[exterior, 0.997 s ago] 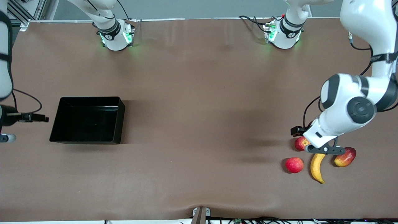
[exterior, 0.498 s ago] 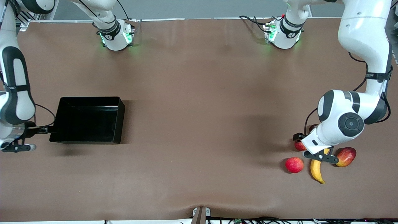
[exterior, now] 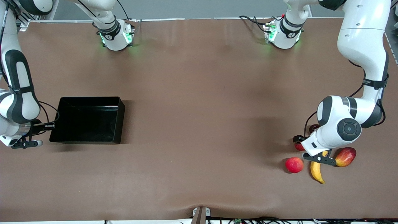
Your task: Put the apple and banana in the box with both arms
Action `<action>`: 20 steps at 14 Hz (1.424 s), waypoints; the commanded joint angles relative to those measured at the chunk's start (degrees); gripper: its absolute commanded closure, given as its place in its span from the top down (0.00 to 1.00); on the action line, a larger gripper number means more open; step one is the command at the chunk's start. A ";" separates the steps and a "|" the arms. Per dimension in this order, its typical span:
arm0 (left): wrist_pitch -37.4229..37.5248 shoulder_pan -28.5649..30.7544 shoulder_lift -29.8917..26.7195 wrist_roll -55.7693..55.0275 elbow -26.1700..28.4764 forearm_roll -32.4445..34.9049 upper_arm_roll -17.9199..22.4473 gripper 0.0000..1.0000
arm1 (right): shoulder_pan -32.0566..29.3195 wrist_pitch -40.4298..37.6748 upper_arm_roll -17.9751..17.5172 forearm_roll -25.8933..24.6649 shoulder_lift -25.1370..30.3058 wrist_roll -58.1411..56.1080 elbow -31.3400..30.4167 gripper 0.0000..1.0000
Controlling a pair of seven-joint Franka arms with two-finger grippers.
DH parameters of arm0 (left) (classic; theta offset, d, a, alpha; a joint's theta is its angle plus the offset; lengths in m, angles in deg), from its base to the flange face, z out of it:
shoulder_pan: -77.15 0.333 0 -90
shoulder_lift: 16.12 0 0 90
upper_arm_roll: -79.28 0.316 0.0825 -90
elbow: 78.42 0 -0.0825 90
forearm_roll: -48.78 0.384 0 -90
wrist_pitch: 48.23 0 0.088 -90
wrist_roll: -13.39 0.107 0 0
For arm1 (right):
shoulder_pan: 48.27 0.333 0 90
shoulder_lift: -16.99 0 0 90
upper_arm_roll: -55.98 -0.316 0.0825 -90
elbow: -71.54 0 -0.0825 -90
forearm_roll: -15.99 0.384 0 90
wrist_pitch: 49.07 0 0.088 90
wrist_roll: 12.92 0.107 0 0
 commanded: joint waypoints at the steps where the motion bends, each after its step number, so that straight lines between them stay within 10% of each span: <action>1: -0.91 0.51 0.58 0.50 0.79 1.09 -0.30 1.00 | -0.24 -2.31 -0.91 -0.36 0.86 -0.57 0.49 0.00; 9: -2.13 0.51 1.90 0.50 2.20 1.00 -0.22 1.00 | 10.11 -27.96 -3.46 4.63 2.27 14.78 14.46 0.00; 17: -4.15 2.36 2.43 0.50 3.43 1.00 -0.22 1.00 | 26.73 -26.07 -3.28 15.88 2.36 26.74 14.21 0.00; 18: -4.42 2.53 2.43 0.50 3.61 1.00 -0.30 0.93 | 28.75 -24.93 -3.28 16.16 2.18 28.94 14.03 0.00; 20: -4.42 2.53 2.25 0.24 3.61 0.48 -0.30 0.47 | 33.14 -21.51 -3.28 16.25 1.48 34.73 13.94 0.00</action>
